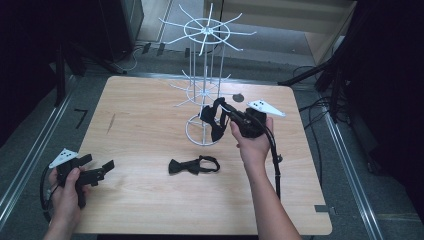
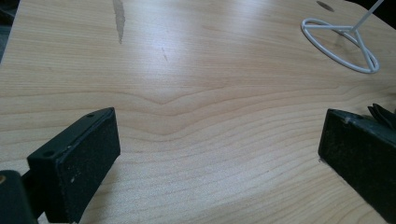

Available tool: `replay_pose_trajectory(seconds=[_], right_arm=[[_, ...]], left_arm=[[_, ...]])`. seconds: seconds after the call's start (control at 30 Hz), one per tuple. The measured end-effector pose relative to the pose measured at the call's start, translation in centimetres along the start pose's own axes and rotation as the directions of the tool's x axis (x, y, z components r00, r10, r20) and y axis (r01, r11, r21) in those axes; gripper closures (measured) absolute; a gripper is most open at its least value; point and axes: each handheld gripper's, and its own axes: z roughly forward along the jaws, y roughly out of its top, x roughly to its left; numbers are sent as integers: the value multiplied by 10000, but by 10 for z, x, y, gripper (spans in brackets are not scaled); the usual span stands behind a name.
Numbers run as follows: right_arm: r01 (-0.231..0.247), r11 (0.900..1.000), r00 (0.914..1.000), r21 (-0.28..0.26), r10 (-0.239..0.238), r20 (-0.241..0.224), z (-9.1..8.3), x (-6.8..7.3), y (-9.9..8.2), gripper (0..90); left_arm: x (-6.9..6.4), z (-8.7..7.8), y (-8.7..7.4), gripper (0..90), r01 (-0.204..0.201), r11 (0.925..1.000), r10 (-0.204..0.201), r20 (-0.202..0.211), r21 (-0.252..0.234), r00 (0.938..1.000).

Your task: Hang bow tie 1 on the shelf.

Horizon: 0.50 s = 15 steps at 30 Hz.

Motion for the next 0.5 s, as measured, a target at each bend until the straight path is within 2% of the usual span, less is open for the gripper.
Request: replay_pose_trajectory(seconds=[0.27, 0.5], right_arm=[[28, 10000, 10000, 39, -28, -69, -2, -2, -7, 805], [-179, 9996, 9992, -230, 171, -364, -12, -3, -10, 643]], left_arm=[[0, 0, 0, 0, 2, 10000, -2, 13, -16, 10000], [0, 0, 0, 0, 12, 10000, -12, 13, -25, 10000]])
